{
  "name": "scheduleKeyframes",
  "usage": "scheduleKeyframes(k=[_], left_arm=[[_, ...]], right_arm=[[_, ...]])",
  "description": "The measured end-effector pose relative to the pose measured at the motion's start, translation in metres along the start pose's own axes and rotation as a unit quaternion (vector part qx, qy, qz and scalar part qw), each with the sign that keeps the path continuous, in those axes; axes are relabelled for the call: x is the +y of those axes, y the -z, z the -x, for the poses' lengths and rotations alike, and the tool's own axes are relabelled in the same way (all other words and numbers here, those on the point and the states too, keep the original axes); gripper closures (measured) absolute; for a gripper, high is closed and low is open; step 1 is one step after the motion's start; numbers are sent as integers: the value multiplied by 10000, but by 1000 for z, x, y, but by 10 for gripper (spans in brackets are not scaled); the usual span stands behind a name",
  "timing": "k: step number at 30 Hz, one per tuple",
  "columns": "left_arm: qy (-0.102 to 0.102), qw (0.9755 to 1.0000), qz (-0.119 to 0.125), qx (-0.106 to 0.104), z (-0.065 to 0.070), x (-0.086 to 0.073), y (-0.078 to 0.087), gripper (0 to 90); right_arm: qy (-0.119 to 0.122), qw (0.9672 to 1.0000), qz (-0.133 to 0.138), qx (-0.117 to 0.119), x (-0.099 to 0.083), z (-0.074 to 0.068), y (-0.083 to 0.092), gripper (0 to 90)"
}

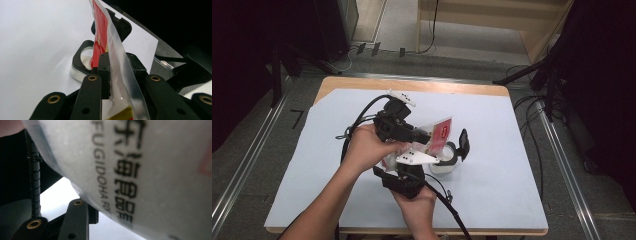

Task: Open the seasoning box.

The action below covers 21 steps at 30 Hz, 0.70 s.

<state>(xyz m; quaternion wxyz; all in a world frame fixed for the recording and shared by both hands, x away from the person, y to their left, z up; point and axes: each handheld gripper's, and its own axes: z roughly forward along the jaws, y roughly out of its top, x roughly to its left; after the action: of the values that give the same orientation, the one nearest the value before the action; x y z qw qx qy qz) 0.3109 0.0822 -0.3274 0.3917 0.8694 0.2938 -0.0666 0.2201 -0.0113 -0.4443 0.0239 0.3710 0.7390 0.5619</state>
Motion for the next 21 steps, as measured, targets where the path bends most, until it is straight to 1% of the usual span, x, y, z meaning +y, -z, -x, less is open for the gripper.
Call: scheduleKeyframes(k=[2, 3, 4, 6, 8, 9, 11, 13, 18, 20, 21], left_arm=[[3, 10000, 38, -24, 0, 0, 1, 752], [-11, 10000, 34, -29, 1, 0, 3, 750], [-11, 10000, 34, -29, 1, 0, 3, 748], [-23, 10000, 17, 16, 1, 0, 6, 748], [-21, 10000, 54, -3, 1, 0, 6, 749], [-25, 10000, 55, 8, 1, 0, 8, 752], [-15, 10000, 40, 28, 1, 0, 9, 760], [7, 10000, 41, -1, 1, 0, 9, 777], [41, 10000, -8, 74, 0, 0, 8, 809], [23, 10000, 17, 95, 0, 0, 7, 811], [16, 9999, 45, 141, 1, 0, 7, 812]], right_arm=[[4, 10000, 0, -18, 0, 0, 0, 631], [-40, 10000, 13, 30, 0, 1, 1, 630], [-44, 10000, 16, 27, 0, 2, 1, 630], [-30, 10000, 33, 18, 0, 2, 1, 630], [-19, 10000, 29, -2, 0, 2, 1, 630], [23, 10000, 24, -51, 0, 2, 2, 630], [5, 10000, 30, -41, 0, 2, 2, 630], [19, 10000, 26, -49, 0, 2, 2, 630], [46, 10000, -10, 21, 0, 0, 1, 632], [58, 10000, -22, 39, 1, 0, 2, 630], [63, 10000, -8, 75, 1, -1, 2, 629]])
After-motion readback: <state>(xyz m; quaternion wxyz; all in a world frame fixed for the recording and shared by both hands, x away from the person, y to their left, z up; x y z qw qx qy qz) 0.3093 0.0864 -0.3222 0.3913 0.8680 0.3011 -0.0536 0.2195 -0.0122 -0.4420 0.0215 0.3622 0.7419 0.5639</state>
